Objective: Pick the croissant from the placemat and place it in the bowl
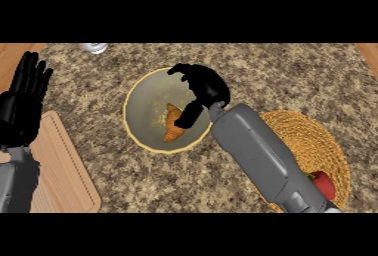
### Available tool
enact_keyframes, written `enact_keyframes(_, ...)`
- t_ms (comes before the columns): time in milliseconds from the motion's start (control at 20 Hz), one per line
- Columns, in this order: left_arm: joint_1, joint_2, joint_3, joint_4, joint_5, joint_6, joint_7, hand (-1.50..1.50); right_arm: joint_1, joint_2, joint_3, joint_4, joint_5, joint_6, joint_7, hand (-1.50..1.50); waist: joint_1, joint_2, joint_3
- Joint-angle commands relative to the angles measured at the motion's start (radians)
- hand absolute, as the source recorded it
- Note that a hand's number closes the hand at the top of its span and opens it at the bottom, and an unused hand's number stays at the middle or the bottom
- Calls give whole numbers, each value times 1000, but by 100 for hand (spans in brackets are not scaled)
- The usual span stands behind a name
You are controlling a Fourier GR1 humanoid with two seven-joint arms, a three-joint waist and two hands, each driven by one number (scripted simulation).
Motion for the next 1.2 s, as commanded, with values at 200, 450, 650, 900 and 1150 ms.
enact_keyframes(200,-6,4,0,9,1,-9,6,0,-15,2,-7,68,-221,-291,-196,-150,6,1,0)
enact_keyframes(450,-6,8,23,78,4,-22,-62,0,-77,-11,-200,137,-221,-363,-289,-150,-21,2,0)
enact_keyframes(650,34,-34,5,62,-8,0,-78,0,-33,-97,-276,100,-256,-358,-295,-150,-34,-5,0)
enact_keyframes(900,7,30,57,61,18,-20,-40,0,84,-186,-372,68,-355,-252,-410,-150,-39,-8,0)
enact_keyframes(1150,-35,9,36,76,3,0,-37,0,79,-318,-506,207,-456,-97,-573,-150,-33,-3,0)
